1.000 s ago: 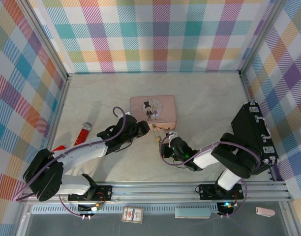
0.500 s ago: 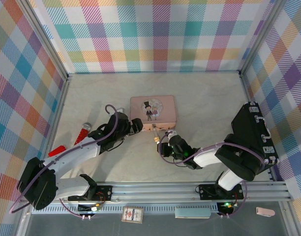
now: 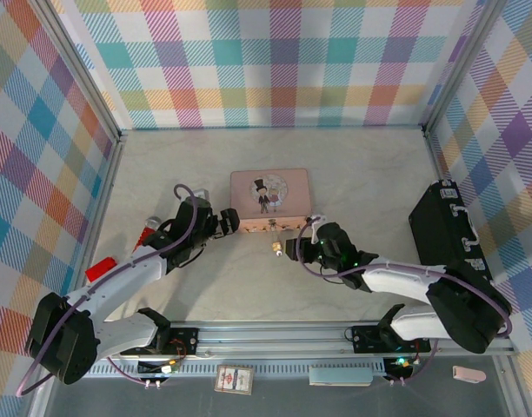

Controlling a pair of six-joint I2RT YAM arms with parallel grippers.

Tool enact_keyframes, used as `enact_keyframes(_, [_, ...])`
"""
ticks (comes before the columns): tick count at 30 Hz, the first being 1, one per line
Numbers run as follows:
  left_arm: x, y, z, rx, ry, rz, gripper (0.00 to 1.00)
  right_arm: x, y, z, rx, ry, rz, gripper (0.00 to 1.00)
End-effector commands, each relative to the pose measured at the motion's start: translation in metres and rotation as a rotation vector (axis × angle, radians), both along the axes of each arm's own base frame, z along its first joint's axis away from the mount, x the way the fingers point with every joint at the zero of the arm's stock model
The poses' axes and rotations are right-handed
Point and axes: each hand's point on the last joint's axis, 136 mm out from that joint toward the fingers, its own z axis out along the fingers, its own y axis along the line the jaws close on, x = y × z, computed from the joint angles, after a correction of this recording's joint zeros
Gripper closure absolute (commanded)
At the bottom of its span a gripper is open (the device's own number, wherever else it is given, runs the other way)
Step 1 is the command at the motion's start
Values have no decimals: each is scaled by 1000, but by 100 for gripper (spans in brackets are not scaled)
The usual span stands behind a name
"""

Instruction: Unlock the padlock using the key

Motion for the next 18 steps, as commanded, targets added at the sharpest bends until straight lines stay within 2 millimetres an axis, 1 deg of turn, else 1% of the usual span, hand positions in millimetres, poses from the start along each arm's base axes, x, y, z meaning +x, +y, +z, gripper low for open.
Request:
enact_keyframes(1, [11,-1,6,6,-12,-46,2,-4,9,3,18,76,43,43])
enact_keyframes(4, [23,-8,1,-45,13,-83,4,-2,19,0,76,128,44,45])
enact_keyframes(7, [34,-18,-4,-101,35,-115,5,-1,26,-7,99,186,34,45])
enact_keyframes(13, [49,-27,-12,-130,50,-137,6,2,28,-23,72,231,19,47])
enact_keyframes(18, [54,-34,-17,-141,66,-160,7,5,30,-32,72,251,50,51])
